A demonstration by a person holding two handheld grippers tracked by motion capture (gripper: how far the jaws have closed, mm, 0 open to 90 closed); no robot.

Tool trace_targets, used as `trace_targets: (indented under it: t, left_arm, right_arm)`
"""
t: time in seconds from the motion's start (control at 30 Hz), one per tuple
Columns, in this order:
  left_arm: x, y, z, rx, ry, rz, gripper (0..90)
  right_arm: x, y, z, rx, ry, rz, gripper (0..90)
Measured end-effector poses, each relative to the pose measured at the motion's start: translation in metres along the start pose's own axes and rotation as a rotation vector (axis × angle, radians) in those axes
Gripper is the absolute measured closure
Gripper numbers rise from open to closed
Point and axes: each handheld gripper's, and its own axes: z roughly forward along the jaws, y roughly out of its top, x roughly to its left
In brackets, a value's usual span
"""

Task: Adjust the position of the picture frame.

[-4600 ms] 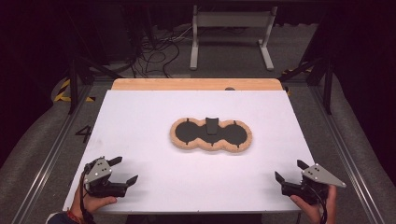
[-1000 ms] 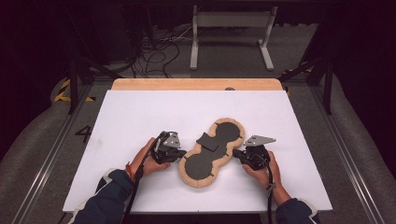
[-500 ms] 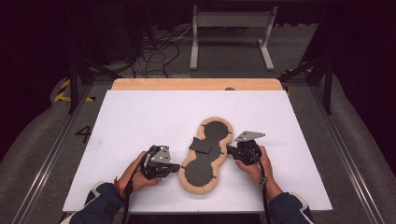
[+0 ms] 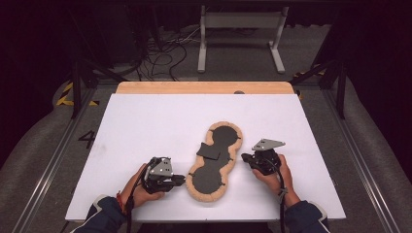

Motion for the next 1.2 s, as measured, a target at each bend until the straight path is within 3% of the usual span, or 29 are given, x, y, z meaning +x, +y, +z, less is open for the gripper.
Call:
trace_targets:
  t: [0.2, 0.4, 0.5, 0.77, 1.2]
  left_arm:
    - [-0.001, 0.001, 0.002, -0.012, -0.018, -0.001, 81.3]
    - [-0.006, 0.002, 0.003, -0.010, -0.028, 0.014, 82.8]
    - [-0.007, 0.003, 0.004, -0.004, -0.033, 0.032, 83.2]
    - [-0.013, 0.005, 0.008, -0.016, -0.049, 0.032, 83.3]
    - [-0.025, 0.008, 0.012, -0.017, -0.076, 0.045, 82.7]
  right_arm:
    - [-0.001, -0.002, 0.000, 0.006, -0.001, 0.013, 88.8]
    - [0.006, 0.000, 0.004, 0.023, -0.016, -0.015, 88.2]
    - [0.004, 0.001, 0.006, 0.021, -0.010, -0.009, 88.6]
    - [0.004, 0.010, 0.017, 0.015, 0.004, -0.002, 89.5]
    - [0.007, 0.017, 0.024, 0.018, -0.022, 0.000, 90.0]
